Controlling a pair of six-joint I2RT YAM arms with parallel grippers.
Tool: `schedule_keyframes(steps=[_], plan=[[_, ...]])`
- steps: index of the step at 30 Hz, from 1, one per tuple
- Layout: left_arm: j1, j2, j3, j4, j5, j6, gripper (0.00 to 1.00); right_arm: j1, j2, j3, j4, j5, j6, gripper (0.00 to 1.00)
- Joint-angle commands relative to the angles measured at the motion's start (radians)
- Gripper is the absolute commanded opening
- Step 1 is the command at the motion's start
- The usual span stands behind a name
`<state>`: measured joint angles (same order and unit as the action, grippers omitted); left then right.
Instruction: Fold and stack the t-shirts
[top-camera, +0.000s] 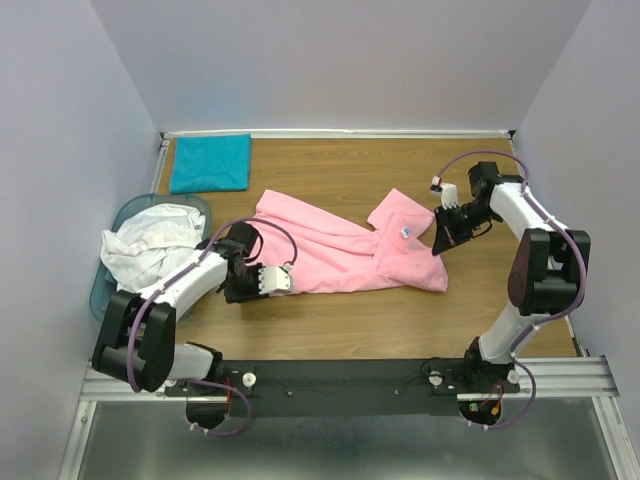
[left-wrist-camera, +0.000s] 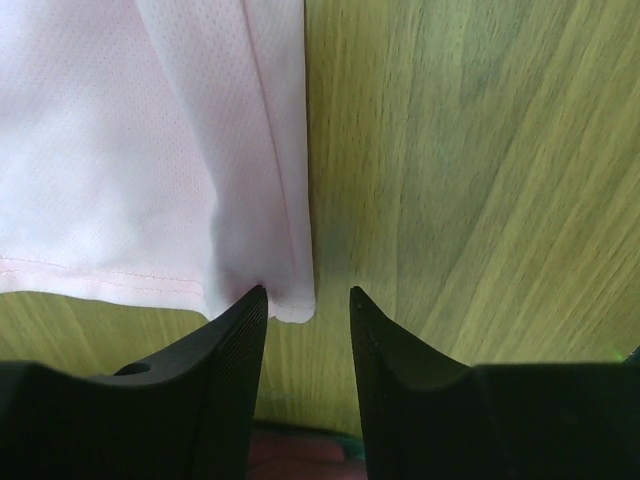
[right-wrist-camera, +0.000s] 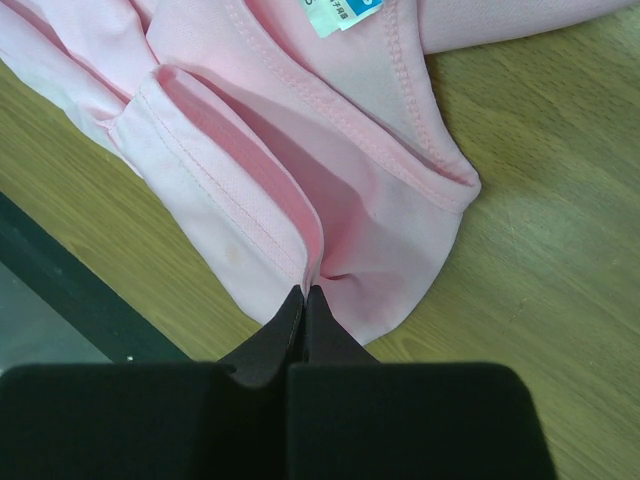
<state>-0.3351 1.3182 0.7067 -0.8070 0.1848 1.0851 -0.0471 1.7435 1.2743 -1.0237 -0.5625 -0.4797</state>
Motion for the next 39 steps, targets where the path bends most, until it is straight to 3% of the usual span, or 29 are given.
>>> schedule_keyframes(steps=[1, 5, 10, 16, 23, 27, 32, 39], plan=[[-0.016, 0.024, 0.005, 0.049, -0.073, -0.022, 0.37, -0.008, 0.001, 0.031, -0.024, 0.013, -0.002, 0.00], [-0.016, 0.026, 0.007, 0.068, -0.099, -0.028, 0.13, -0.008, -0.007, 0.037, -0.029, 0.021, -0.007, 0.01], [-0.015, 0.004, 0.059, 0.048, -0.088, -0.047, 0.00, -0.010, -0.028, 0.048, -0.044, 0.021, -0.016, 0.01], [-0.009, -0.004, 0.210, -0.029, -0.044, -0.057, 0.00, -0.023, -0.064, 0.128, -0.070, 0.018, -0.017, 0.01], [0.105, 0.044, 0.514, -0.049, -0.021, -0.079, 0.00, -0.088, -0.121, 0.348, -0.082, 0.061, -0.033, 0.01], [0.183, 0.090, 0.638, 0.044, -0.015, -0.177, 0.00, -0.135, -0.114, 0.502, -0.072, 0.078, -0.030, 0.01], [0.205, 0.130, 0.812, 0.140, -0.039, -0.293, 0.00, -0.151, -0.085, 0.741, 0.026, 0.112, 0.026, 0.01], [0.193, 0.135, 1.042, 0.080, 0.065, -0.422, 0.00, -0.151, -0.099, 0.985, 0.037, 0.096, 0.053, 0.01]])
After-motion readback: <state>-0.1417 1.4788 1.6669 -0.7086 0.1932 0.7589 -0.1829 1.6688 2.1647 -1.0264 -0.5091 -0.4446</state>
